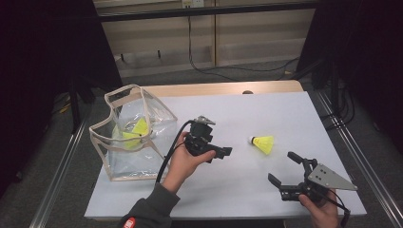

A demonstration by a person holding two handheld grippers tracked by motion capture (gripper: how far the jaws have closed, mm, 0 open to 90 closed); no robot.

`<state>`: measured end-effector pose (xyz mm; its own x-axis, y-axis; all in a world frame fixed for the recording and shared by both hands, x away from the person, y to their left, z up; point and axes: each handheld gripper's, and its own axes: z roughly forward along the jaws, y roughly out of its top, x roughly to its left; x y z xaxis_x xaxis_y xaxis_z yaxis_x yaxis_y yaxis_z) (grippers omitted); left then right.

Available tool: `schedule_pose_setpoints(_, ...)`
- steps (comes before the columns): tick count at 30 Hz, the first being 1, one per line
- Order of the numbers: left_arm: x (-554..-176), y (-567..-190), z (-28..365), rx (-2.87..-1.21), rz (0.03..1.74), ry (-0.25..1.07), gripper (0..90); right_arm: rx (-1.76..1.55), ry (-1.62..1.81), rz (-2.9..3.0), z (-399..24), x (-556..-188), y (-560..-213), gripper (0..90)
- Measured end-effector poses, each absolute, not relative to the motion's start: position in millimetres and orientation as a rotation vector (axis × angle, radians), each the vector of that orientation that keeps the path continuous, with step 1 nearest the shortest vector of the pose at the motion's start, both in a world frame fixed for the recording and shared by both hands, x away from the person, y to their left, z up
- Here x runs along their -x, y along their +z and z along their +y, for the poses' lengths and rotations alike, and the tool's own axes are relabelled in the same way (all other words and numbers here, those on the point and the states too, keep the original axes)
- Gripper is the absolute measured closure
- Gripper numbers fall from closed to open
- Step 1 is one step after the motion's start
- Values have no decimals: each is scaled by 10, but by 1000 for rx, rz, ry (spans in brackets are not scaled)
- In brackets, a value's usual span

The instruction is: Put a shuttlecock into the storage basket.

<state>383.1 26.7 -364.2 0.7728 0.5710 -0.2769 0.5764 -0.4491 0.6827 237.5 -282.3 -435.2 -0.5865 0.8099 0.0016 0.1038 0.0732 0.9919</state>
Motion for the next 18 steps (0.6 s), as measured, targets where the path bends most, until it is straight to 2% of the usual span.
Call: schedule_pose_setpoints(18, -3829, -3755, 122, -2158, 828, -25, 123, -908, 1562, 1773, -2833, -2373, -4351, 30)
